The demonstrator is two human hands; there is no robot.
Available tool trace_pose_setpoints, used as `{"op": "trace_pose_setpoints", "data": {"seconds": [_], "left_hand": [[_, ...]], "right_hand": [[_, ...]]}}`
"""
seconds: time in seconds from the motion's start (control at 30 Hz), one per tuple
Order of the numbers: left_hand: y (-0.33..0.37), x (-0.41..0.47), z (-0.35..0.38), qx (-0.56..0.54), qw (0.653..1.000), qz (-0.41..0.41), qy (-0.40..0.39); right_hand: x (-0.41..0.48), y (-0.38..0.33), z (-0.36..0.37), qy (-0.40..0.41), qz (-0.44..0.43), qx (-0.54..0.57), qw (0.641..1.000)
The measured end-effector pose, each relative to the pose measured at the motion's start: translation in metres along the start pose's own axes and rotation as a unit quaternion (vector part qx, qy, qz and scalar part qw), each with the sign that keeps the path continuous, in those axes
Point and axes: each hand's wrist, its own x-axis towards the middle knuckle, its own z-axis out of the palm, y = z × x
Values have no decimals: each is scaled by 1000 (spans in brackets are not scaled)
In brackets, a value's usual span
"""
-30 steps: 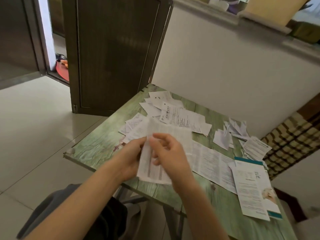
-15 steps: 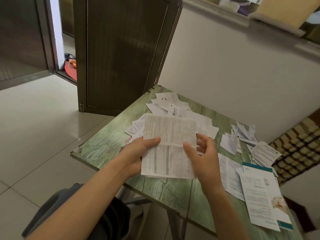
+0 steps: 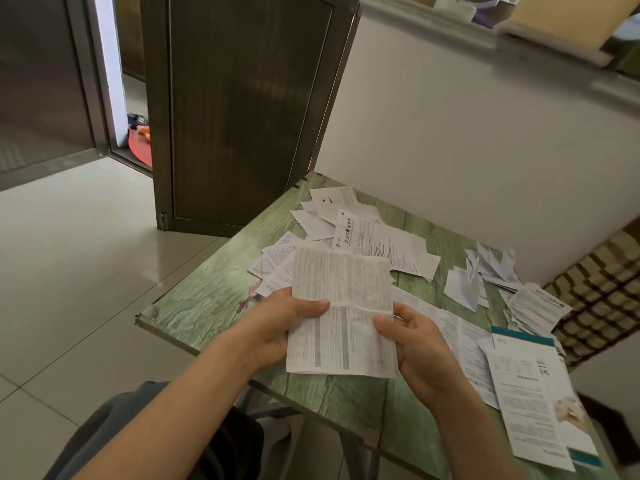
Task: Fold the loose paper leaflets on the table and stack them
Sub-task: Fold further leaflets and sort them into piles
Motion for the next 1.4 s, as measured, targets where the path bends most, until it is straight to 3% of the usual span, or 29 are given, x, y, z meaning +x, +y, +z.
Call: {"op": "trace_pose_setpoints", "data": {"seconds": [0.43,0.6,0.8,1.03,1.23,1.4], "left_hand": [[0,0,6,3,1000,8,-12],[-1,-4,10,-1,999,17,-43],[4,-5,7,19,998,22,-58],[5,-3,-3,181,981,65,-13],[3,-6,-1,213,974,76,14],[1,-6,-1,241,959,149,21]], "right_hand": [[-5,-6,0,95,-50,-42,993],[-9,-9,8,80,-49,-55,994],[-13,-16,3,19,-17,42,999],[-18,-18,-9,41,-52,-44,997],[-22,-9,-10,53,-47,-34,997],[-26,-2,-14,94,-78,-18,992]]}}
